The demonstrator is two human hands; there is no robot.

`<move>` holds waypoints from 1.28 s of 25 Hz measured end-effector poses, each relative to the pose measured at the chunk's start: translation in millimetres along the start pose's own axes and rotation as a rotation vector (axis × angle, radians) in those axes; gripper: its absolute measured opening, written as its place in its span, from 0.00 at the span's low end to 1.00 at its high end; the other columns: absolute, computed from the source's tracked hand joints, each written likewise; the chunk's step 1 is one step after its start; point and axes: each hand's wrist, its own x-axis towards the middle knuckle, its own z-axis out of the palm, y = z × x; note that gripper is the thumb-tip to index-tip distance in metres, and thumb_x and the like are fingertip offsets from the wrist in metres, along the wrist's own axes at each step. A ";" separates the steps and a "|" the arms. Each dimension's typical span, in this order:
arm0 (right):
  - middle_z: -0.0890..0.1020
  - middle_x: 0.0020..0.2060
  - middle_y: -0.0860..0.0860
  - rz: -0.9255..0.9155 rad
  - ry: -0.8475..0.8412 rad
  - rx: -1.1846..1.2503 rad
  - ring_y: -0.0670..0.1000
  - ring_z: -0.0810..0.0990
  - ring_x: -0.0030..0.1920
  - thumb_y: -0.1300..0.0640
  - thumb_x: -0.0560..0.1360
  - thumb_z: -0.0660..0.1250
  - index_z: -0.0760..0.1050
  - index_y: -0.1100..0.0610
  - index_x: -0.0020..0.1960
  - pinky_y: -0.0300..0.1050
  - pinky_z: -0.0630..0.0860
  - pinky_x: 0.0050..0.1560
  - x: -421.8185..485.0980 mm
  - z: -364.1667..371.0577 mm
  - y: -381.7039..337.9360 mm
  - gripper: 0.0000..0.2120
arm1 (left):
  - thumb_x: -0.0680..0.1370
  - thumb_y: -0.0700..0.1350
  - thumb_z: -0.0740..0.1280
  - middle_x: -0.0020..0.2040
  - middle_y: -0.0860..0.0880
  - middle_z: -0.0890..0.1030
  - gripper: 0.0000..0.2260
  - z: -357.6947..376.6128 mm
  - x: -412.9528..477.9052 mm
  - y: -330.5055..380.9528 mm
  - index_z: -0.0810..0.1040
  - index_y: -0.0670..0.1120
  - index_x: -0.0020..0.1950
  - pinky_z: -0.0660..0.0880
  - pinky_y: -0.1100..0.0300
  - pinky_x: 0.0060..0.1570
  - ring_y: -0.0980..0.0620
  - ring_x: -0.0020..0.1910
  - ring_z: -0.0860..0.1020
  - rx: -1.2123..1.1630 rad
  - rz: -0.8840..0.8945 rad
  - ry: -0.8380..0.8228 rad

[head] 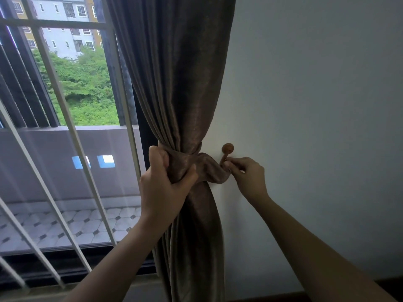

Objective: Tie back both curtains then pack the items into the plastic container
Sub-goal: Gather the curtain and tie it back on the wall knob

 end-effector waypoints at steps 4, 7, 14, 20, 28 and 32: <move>0.82 0.42 0.58 0.005 -0.032 -0.054 0.49 0.73 0.39 0.54 0.76 0.65 0.81 0.61 0.53 0.31 0.66 0.38 -6.5 7.9 6.8 0.12 | 0.69 0.42 0.75 0.32 0.58 0.66 0.22 1.6 -2.0 0.3 0.60 0.48 0.45 0.70 0.73 0.28 0.60 0.29 0.71 0.016 -0.006 0.008; 0.81 0.42 0.58 0.003 -0.114 -0.196 0.52 0.74 0.39 0.54 0.78 0.62 0.80 0.61 0.56 0.36 0.67 0.37 -10.0 5.1 1.3 0.14 | 0.69 0.44 0.75 0.36 0.57 0.69 0.24 5.3 -3.9 2.2 0.58 0.50 0.47 0.71 0.73 0.30 0.59 0.32 0.74 -0.050 -0.076 0.011; 0.79 0.41 0.51 0.080 -0.076 0.173 0.50 0.80 0.43 0.56 0.78 0.62 0.71 0.56 0.48 0.43 0.76 0.40 -86.0 0.8 -34.3 0.03 | 0.67 0.54 0.74 0.51 0.54 0.78 0.29 -13.9 -45.0 -8.4 0.61 0.52 0.60 0.78 0.69 0.43 0.62 0.47 0.80 -0.262 -0.288 -0.160; 0.79 0.48 0.42 0.001 -0.239 0.226 0.41 0.79 0.49 0.52 0.73 0.69 0.72 0.52 0.56 0.32 0.76 0.44 -96.0 -7.8 -42.4 0.13 | 0.74 0.49 0.70 0.28 0.56 0.75 0.08 -30.5 -60.1 -17.7 0.76 0.47 0.37 0.70 0.68 0.27 0.57 0.28 0.76 0.055 -0.146 -0.323; 0.80 0.46 0.44 -0.401 -0.109 0.025 0.44 0.80 0.42 0.63 0.74 0.65 0.76 0.51 0.50 0.44 0.79 0.44 -58.6 -61.1 -73.1 0.09 | 0.74 0.54 0.64 0.41 0.52 0.81 0.16 -49.7 -28.1 -5.9 0.78 0.43 0.52 0.80 0.61 0.34 0.56 0.36 0.80 -0.049 0.016 -0.273; 0.79 0.55 0.48 -0.685 -0.351 -0.318 0.42 0.76 0.46 0.56 0.78 0.60 0.75 0.54 0.61 0.38 0.74 0.48 -16.6 -75.9 -114.2 0.12 | 0.75 0.47 0.63 0.53 0.53 0.77 0.13 -61.9 29.4 7.3 0.78 0.43 0.57 0.78 0.67 0.39 0.57 0.40 0.78 0.025 0.279 -0.355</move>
